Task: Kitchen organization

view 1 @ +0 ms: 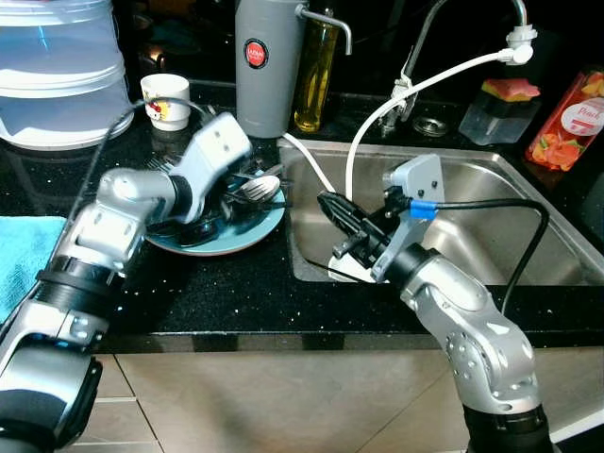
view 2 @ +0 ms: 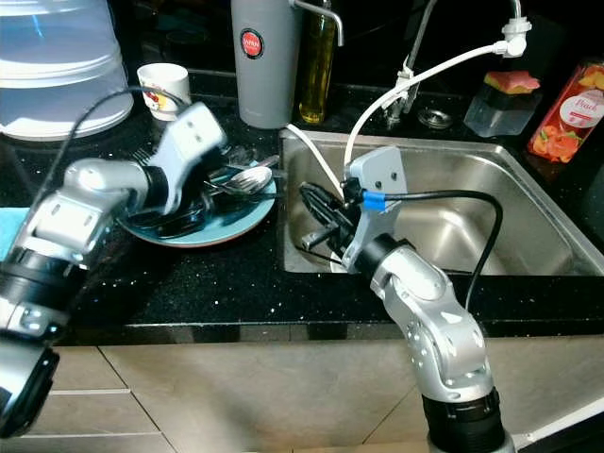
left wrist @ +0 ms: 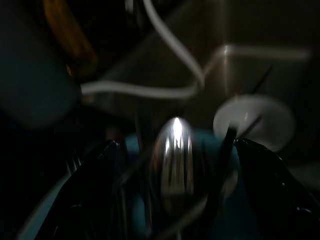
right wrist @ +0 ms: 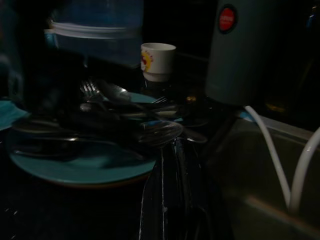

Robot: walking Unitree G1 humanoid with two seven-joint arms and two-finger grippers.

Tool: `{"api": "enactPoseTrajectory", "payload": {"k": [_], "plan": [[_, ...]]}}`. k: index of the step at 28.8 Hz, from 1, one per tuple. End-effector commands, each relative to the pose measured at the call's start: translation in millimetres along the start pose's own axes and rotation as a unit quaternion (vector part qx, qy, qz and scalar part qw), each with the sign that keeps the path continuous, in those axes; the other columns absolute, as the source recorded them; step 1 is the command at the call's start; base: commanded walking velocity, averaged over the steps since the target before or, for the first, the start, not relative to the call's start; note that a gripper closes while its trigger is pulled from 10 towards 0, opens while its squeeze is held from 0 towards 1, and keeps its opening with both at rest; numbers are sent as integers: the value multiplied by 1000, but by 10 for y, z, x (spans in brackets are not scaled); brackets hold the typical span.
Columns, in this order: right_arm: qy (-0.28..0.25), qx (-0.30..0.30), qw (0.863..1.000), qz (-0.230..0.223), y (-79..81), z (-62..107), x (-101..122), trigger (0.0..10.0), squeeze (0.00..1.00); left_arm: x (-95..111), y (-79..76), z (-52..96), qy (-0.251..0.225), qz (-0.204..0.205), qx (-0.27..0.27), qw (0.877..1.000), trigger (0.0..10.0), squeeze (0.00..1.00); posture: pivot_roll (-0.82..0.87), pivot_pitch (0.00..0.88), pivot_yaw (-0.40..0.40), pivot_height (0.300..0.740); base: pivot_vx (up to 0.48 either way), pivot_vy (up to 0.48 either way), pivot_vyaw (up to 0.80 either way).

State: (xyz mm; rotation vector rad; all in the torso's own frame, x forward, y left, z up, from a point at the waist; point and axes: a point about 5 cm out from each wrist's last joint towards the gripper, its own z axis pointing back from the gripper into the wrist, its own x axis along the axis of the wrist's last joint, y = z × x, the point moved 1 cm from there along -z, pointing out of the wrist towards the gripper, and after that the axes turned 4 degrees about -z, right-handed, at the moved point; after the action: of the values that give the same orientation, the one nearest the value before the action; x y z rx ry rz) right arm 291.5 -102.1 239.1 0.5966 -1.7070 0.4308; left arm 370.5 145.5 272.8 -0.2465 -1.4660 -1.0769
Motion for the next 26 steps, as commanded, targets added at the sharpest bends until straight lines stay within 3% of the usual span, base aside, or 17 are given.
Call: {"api": "enactPoseTrajectory", "payload": {"k": [1, 2, 5, 9, 11, 14, 15, 18, 20, 22, 26], "plan": [[-11, -13, 1000, 1, -52, 1, 39, 10000, 0, 133, 1, -15, -32, -7, -4, 999, 10000, 0, 173, 0, -92, 740, 0, 0, 0], [-33, -61, 998, -5, -159, -11, 88, 10000, 0, 326, 26, 45, -91, 9, -6, 996, 10000, 0, 177, 0, -92, 740, 0, 0, 0], [-63, -121, 991, -12, -280, -16, 150, 10000, 0, 526, 40, 105, -161, 19, 10, 987, 10000, 0, 180, 0, -89, 740, 0, 0, 0], [-86, -181, 980, -3, -382, 10, 196, 10000, 0, 666, 24, 116, -208, -3, 64, 976, 10000, 0, 181, 0, -80, 740, 0, 0, 0], [-94, -215, 972, 11, -434, 47, 213, 10000, 0, 728, 9, 96, -226, 15, 96, 969, 10000, 0, 181, 0, -77, 740, 0, 0, 0], [-98, -234, 967, 16, -463, 74, 218, 10000, 0, 763, 27, 80, -231, 34, 136, 963, 10000, 0, 183, 0, -77, 740, 0, 0, 0], [-101, -255, 962, 16, -485, 103, 210, 10000, 0, 760, 37, 75, -218, 27, 193, 956, 10000, 0, 189, 0, -82, 740, 0, 0, 0], [-105, -279, 955, 16, -497, 136, 188, 10000, 0, 719, 15, 117, -212, 11, 276, 937, 10000, 0, 192, 0, -82, 740, 0, 0, 0], [-104, -282, 954, 15, -488, 137, 171, 10000, 0, 653, -6, 141, -213, 49, 295, 930, 10000, 0, 196, 0, -80, 740, 0, 0, 0], [-105, -288, 952, 9, -484, 132, 155, 10000, 0, 612, -26, 184, -210, 44, 329, 920, 10000, 0, 200, 0, -79, 740, 0, 0, 0], [-108, -293, 950, 4, -478, 114, 145, 10000, 0, 585, -38, 170, -201, 51, 341, 917, 10000, 0, 201, 0, -78, 740, 0, 0, 0]]}}
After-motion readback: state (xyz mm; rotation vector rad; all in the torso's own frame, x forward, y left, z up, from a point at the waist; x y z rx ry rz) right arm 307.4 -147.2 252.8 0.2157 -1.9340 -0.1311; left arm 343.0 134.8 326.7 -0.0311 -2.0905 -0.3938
